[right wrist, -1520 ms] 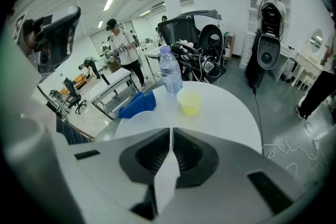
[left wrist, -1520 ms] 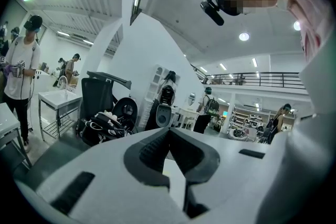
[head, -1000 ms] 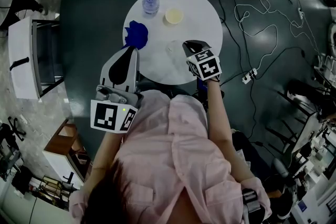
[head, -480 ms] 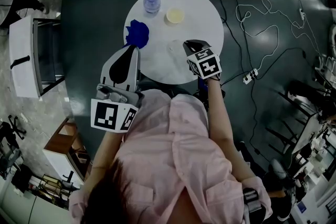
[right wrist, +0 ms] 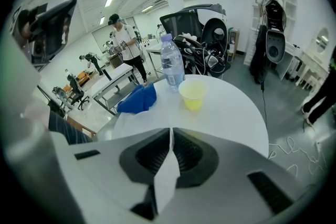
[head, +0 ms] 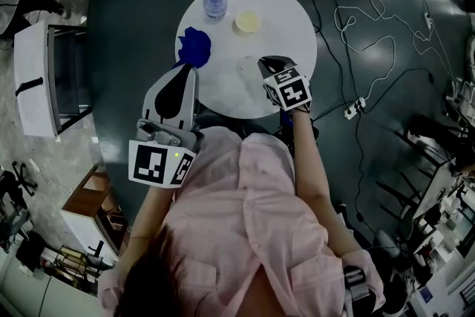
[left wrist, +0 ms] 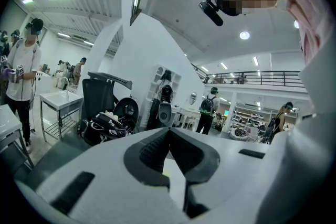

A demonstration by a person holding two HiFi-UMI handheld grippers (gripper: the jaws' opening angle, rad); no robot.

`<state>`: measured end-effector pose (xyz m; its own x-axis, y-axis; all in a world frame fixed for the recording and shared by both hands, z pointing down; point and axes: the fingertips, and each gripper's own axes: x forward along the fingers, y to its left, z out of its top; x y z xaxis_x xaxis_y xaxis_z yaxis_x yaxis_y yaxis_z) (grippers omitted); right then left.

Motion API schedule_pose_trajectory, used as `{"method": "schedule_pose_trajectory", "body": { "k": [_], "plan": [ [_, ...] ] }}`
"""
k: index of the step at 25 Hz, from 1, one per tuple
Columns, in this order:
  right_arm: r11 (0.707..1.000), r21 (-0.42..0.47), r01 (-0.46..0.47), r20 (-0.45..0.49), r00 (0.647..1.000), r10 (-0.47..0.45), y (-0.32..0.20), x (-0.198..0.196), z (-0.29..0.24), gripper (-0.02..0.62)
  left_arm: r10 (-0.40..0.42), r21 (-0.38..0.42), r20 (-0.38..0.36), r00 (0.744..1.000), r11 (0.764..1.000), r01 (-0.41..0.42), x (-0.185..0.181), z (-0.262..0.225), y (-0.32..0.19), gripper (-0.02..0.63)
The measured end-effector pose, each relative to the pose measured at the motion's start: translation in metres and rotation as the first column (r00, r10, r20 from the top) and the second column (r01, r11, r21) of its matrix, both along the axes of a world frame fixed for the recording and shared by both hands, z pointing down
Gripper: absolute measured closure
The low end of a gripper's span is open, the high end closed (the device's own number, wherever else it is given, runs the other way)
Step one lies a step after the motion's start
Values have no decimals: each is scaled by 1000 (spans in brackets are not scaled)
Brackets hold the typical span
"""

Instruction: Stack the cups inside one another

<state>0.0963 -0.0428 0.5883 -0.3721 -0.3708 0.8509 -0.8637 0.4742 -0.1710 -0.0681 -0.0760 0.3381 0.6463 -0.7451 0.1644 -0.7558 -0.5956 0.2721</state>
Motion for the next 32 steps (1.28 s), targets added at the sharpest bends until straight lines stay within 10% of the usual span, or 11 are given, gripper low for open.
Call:
{"method": "schedule_pose_trajectory", "body": {
  "k": [32],
  "plan": [
    [999, -6, 39, -44, 998, -39, -5, -13, 18, 557, -15, -6, 1, 1000, 1000, 15, -3, 2, 3, 591]
  ]
}}
